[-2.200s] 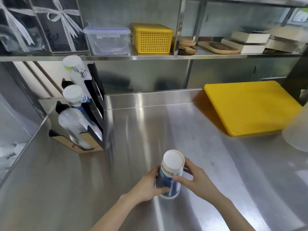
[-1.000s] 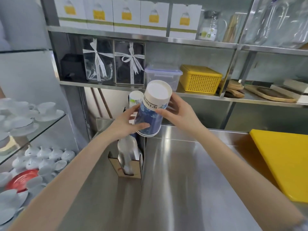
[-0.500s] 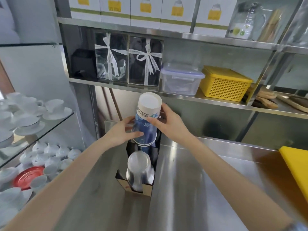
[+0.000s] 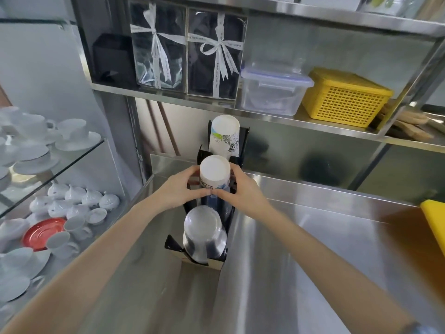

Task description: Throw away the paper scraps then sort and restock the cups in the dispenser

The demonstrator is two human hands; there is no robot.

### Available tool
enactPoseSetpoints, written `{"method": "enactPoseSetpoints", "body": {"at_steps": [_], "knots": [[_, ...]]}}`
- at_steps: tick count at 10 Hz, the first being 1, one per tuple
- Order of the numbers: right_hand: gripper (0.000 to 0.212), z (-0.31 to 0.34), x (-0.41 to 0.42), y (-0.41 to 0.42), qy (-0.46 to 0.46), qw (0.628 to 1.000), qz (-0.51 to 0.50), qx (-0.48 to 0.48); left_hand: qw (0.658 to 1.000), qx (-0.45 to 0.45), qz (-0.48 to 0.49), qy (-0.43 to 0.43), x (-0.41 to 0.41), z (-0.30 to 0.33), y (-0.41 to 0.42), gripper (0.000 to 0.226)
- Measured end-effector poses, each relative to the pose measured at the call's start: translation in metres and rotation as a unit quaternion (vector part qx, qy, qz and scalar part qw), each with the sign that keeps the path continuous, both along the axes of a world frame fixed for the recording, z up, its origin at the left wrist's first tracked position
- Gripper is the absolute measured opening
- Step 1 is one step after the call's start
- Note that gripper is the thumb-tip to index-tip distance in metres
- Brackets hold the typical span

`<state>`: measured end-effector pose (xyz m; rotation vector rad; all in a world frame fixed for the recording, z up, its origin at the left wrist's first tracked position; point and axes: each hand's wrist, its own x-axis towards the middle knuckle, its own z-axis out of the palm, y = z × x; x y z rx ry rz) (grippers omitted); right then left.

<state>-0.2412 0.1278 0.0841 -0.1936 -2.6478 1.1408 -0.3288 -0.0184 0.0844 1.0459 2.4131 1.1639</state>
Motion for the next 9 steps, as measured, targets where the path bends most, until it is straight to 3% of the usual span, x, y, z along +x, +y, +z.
{"method": "enactPoseSetpoints", "body": {"at_steps": [2, 3, 6, 8, 9], "knots": [[0.071, 0.006, 0.007, -0.003, 0.051, 0.999, 0.003, 0.012, 0.999, 0.052, 0.003, -0.011, 0.004, 0.008, -0.001, 0.066], [0.055, 0.008, 0.013, -0.006, 0.089, 0.995, -0.002, 0.047, 0.996, 0.083, 0.014, -0.003, 0.010, 0.013, -0.001, 0.062], [0.060, 0.020, 0.026, -0.005, 0.032, 0.995, 0.028, 0.088, 0.997, 0.018, 0.023, 0.068, 0.019, 0.020, 0.001, 0.064], [0.069, 0.036, 0.041, 0.001, -0.004, 0.987, -0.021, 0.161, 0.992, -0.003, 0.038, 0.118, 0.034, 0.042, 0.002, 0.071], [0.079, 0.055, 0.056, 0.013, -0.074, 0.967, -0.085, 0.229, 0.985, -0.034, 0.045, 0.163, 0.047, 0.063, 0.005, 0.076]]}}
